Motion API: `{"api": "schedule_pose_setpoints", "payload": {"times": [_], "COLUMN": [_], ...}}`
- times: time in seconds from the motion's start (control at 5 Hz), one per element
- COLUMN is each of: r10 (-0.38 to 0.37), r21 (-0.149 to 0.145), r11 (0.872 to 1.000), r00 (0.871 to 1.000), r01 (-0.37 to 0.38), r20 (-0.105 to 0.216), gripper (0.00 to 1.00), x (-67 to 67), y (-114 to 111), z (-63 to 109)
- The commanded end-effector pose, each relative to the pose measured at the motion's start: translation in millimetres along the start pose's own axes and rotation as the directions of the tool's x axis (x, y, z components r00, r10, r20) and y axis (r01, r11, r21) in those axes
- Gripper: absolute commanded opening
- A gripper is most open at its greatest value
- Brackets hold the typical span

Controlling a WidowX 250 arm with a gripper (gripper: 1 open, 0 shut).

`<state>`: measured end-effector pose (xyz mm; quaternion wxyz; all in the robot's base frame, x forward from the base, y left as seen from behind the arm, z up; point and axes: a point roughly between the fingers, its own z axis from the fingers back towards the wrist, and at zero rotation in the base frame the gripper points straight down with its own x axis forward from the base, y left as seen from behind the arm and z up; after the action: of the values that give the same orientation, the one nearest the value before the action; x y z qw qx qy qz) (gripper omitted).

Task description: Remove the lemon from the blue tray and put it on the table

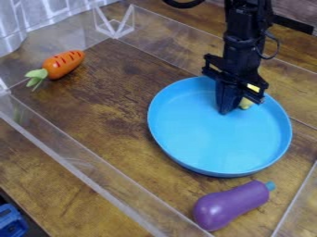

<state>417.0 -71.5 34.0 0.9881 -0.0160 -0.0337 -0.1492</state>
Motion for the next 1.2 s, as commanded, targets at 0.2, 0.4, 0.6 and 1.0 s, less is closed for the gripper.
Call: {"api": "schedule_pose_setpoints", "payload": {"times": [0.2,0.4,0.6,1.0], "r10": [-0.145,-0.153,-0.154,-0.087], "r21": [0.034,0.048,0.065,0.123], "r11": [0.989,0.988,0.987,0.990], "r00": [0.983,0.982,0.981,0.987], "r01": [0.142,0.149,0.148,0.070], "r20": [0.109,0.109,0.114,0.137], "gripper": [0.00,0.00,0.00,0.00], "x": [18.3,17.8,18.7,25.7], "y": [-16.7,-16.0,-13.7,13.7], "z": [49.0,60.0,73.5,115.8]}}
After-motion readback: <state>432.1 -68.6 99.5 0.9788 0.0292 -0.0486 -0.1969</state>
